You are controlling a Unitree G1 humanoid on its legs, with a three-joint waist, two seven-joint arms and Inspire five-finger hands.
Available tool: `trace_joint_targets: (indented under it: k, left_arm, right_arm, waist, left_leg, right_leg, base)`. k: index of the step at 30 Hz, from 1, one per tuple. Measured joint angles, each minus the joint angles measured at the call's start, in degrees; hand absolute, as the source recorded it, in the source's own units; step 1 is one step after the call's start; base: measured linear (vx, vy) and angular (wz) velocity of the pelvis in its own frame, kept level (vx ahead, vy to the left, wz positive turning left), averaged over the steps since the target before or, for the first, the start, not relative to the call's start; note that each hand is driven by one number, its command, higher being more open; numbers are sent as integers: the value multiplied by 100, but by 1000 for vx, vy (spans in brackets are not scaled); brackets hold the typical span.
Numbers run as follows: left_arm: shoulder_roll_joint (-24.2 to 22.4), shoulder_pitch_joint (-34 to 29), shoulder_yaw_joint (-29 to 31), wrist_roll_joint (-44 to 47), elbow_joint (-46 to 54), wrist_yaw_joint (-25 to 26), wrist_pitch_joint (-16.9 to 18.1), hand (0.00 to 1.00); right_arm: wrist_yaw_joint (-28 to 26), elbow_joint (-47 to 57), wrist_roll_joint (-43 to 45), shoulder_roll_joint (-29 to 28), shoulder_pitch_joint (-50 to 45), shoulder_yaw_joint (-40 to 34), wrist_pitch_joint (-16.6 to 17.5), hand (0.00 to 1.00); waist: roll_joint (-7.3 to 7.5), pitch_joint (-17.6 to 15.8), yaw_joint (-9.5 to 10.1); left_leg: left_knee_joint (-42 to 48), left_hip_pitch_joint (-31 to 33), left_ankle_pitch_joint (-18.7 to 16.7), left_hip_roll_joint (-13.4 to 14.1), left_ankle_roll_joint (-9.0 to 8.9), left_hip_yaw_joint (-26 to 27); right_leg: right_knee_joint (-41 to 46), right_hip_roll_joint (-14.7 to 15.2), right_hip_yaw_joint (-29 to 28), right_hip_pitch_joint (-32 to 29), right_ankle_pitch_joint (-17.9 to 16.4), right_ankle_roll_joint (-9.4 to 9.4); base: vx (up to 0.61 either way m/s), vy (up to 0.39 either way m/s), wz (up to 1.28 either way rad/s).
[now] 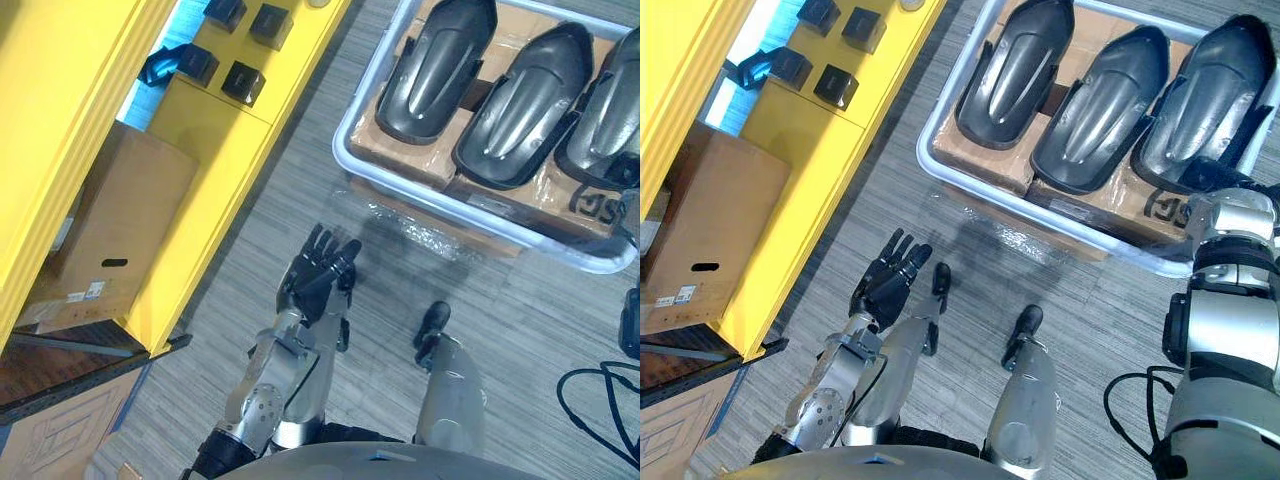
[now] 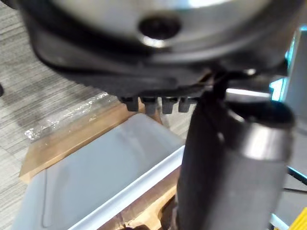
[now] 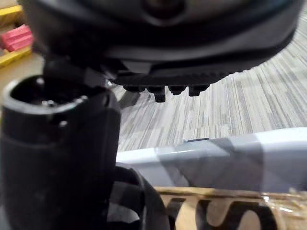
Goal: Walk over and take three plastic housings, then place them on the shelf
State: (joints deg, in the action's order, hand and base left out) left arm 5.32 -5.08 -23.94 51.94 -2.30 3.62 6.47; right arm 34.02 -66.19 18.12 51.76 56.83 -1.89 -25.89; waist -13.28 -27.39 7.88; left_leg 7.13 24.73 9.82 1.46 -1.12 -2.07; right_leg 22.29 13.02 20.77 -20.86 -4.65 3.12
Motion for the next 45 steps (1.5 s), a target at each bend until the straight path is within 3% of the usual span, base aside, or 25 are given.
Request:
trace_joint_targets:
  k: [5,13,24,33,37,42,45]
  left_arm:
    - [4,0,8,45,0,71,6,100]
    - [-3,-15,43,48,1,61,14,100]
    - [-11,-152,54,47,53,-11,95,100]
    - [36,-529,256,47,452,-83,93,100]
    - [57,-586,374,46,529,-170,100,100]
    - [183,-717,477,45,819,-185,98,100]
    - [176,-768,532,42,1030,-183,93,100]
  right_arm:
    - [-404,-210,-330,66,33,168,-308,0]
    - [-688,-465,-1318,385,42,524,-335,0]
    - [-855,-221,-2040,438,155,939,-71,0]
    - [-996,701,-2890,438,41,1403,178,0]
    - [-975,1244,-2903,438,-104,1491,314,0]
    - [-885,2764,-3138,416,-1022,1307,532,0]
    - [-781,3745,-3362,232,-1789,834,545,0]
  waist:
    - [-20,13,52]
    - [-108,76,150]
    - [-139,99,121]
    - [-123,87,34]
    - [-83,59,-31]
    - [173,-119,-161]
    - [295,-201,-253]
  left_leg:
    - [75,93,-53,0,-48,-35]
    - [83,170,-52,-24,-59,-129]
    - [286,174,-127,-4,-26,-124]
    - [359,68,-174,50,-39,-131]
    - [328,-52,-177,77,-42,-101]
    - [216,-296,-195,137,-65,-29]
    - [160,-432,-215,131,-64,14]
  right_leg:
    - [55,35,38,-65,-51,-40]
    - [56,58,127,-77,-76,-49]
    - [60,34,144,6,-110,-48]
    - [47,-27,168,163,-113,-49]
    - [-5,-86,163,285,-109,-45]
    - [-137,-136,119,506,-103,-42]
    - [-243,-179,101,660,-68,-2]
  base:
    - [2,13,2]
    - [16,18,6]
    - [13,3,-1]
    - [0,0,0]
    - [12,-2,-2]
    - [30,0,-6]
    - [58,4,-1]
